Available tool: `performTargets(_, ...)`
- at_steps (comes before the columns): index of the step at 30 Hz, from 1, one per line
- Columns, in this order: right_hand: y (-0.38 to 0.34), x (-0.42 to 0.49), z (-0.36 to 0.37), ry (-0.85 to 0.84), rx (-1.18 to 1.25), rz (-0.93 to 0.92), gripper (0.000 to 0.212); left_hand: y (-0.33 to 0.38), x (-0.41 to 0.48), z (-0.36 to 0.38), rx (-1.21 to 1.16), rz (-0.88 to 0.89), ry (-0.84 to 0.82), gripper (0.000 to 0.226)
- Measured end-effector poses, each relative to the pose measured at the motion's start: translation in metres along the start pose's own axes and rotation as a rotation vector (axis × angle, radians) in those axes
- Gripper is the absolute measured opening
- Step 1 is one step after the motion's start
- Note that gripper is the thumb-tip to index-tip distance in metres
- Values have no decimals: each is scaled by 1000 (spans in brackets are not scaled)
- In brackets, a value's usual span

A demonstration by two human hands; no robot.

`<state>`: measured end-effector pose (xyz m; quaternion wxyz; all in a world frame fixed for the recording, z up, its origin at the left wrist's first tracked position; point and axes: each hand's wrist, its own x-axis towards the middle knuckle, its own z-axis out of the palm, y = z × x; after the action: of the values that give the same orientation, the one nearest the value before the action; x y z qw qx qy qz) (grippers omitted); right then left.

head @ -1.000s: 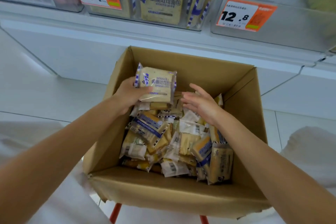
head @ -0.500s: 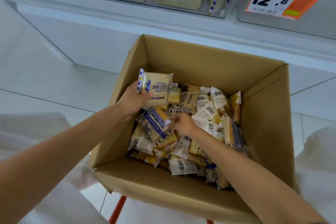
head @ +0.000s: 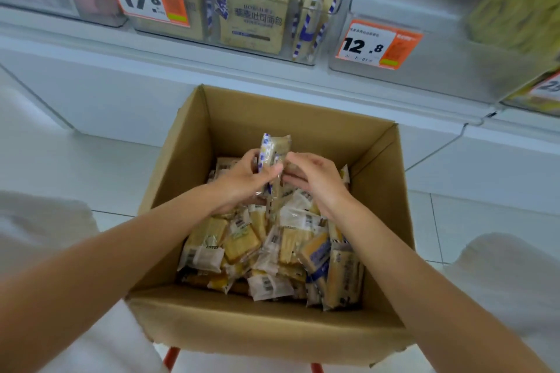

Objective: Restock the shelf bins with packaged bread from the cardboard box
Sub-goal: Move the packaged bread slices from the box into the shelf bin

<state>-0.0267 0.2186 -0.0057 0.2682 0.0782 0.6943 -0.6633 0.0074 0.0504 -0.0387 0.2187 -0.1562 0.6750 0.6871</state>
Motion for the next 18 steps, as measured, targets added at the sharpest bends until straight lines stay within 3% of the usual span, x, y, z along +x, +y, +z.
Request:
performTargets(3,4,2,0,-89,149,31,19,-3,4,4,14,55,89,49)
performTargets(6,10,16,-8,55,-188,-65,26,-4,8,-11,-197,-83,91,57)
performTargets(9,16,28,-15,52,-292,-17,55,-1,12,-21,-344,-128,-7,58)
performTargets(12,20,36,-15,13,-244,59,85,7,9,-22,-277,-115,-14,48)
performTargets(14,21,39,-10,9,-254,44,105,12,8,-26,-223,-79,-29,62)
performTargets(16,17,38,-6,-32,-184,46,103,17,6,-29,-158,-44,-30,68)
performTargets(18,9,35,-1,-87,-104,52,87,24,2,-31,-100,11,6,47)
